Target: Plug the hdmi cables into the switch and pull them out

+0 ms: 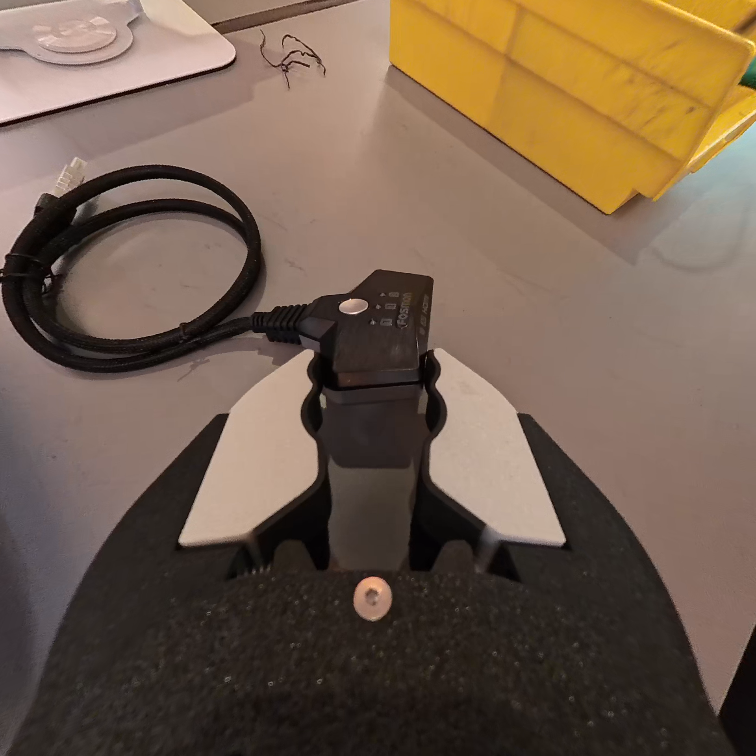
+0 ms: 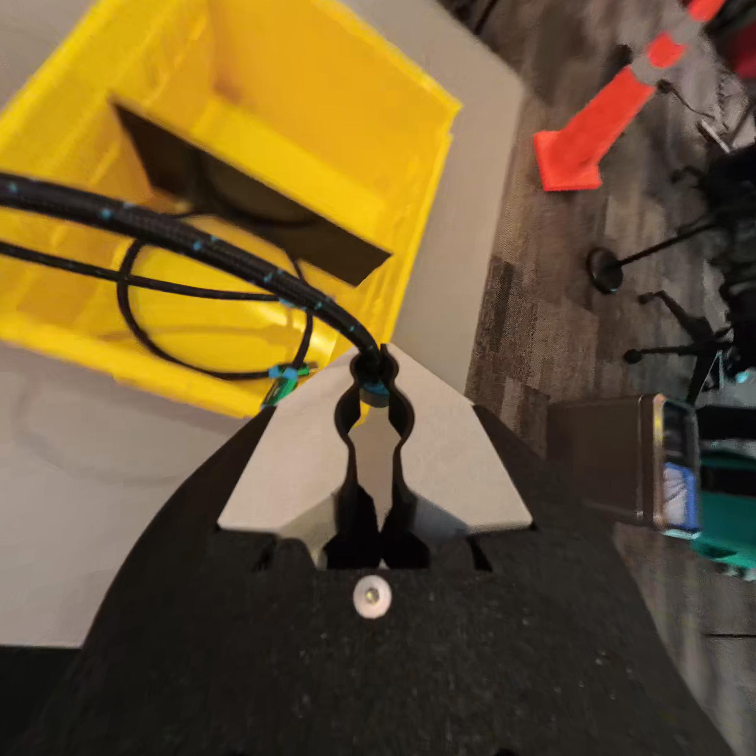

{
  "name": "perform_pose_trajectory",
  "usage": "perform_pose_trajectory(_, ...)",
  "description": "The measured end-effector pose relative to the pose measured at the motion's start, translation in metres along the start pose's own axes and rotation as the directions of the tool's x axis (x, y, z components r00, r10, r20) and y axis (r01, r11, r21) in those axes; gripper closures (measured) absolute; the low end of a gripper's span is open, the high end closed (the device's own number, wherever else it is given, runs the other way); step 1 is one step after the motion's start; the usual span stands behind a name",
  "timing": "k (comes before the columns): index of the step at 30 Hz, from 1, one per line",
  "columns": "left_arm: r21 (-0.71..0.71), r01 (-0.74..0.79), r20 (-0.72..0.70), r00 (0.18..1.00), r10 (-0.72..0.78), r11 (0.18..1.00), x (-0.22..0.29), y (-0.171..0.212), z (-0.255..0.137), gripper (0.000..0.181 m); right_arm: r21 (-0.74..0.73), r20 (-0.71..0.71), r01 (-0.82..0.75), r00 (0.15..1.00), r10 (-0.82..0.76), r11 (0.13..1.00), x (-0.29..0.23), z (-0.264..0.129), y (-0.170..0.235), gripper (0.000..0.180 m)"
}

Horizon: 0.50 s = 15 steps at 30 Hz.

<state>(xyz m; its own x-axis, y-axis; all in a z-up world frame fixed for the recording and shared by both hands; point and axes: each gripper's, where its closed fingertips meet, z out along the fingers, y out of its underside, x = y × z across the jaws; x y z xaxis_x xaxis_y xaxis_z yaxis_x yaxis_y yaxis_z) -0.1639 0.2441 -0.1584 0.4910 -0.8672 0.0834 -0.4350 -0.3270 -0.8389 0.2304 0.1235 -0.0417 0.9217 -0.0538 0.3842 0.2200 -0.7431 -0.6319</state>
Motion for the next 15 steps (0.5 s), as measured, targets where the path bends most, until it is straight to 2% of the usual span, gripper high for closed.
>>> perform_pose_trajectory(2, 0.000, 0.004, 0.000, 1.000, -0.004, 1.000, 0.000, 0.000, 0.000, 0.133, 0.028, -0.029, -0.080, 0.996, 0.081, 0.996, 0.017, -0.007, -0.011, 0.174)
perform_pose_trajectory(7, 0.003, 0.010, -0.002, 1.000, -0.010, 1.000, -0.001, 0.000, 0.000, 0.133, 0.004, -0.145, -0.064, 0.987, 0.064, 0.998, 0.042, -0.018, -0.032, 0.174)
perform_pose_trajectory(11, 0.008, 0.018, -0.004, 1.000, -0.018, 1.000, -0.001, -0.001, -0.002, 0.133, 0.117, -0.195, -0.066, 0.977, 0.088, 0.991, 0.049, -0.058, -0.061, 0.174)
perform_pose_trajectory(15, 0.006, 0.014, -0.001, 1.000, -0.014, 1.000, -0.001, 0.000, -0.002, 0.133, 0.220, -0.376, 0.048, 0.926, 0.039, 0.974, 0.062, -0.088, -0.081, 0.174)
